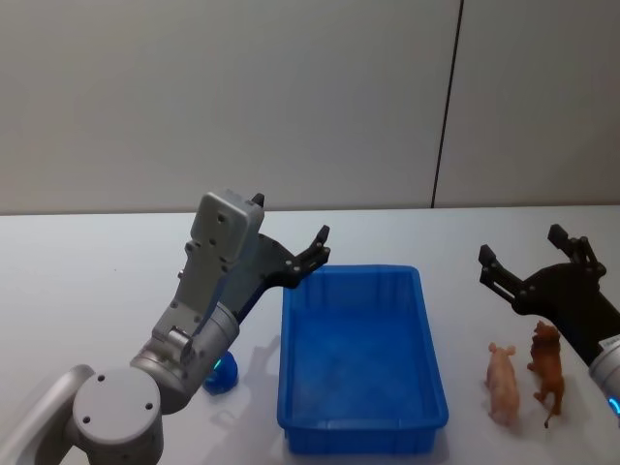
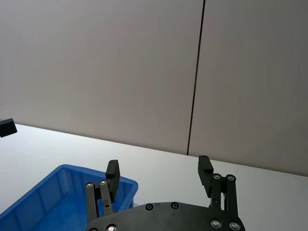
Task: Pick up the two dolls from the table and place them into the box.
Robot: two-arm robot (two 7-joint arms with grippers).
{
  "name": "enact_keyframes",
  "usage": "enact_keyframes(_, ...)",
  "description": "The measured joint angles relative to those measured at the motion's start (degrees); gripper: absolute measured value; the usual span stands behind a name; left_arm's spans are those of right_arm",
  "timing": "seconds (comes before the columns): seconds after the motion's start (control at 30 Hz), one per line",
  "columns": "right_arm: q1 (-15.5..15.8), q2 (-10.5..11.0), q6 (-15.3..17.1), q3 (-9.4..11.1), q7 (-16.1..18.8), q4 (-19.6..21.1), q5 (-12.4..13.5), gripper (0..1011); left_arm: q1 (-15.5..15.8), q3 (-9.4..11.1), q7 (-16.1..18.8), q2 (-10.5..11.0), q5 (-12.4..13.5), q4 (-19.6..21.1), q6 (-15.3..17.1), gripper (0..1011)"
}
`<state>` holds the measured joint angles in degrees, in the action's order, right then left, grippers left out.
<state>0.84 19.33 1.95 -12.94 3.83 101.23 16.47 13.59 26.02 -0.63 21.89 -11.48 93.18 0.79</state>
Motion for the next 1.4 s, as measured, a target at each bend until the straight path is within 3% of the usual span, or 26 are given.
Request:
enact_keyframes(0.8,0.03,0.27,0.00,0.25,0.24,-0.16,0.34,1001,0.00,0.00,0.00,0.00,0.00,0.00,0.00,1001)
enact_keyframes(1.4,3.00,5.92,2.44,4.43,4.28,-1.50,5.99,1001,0.00,0.00,0.00,0.00,0.00,0.00,0.00,1001)
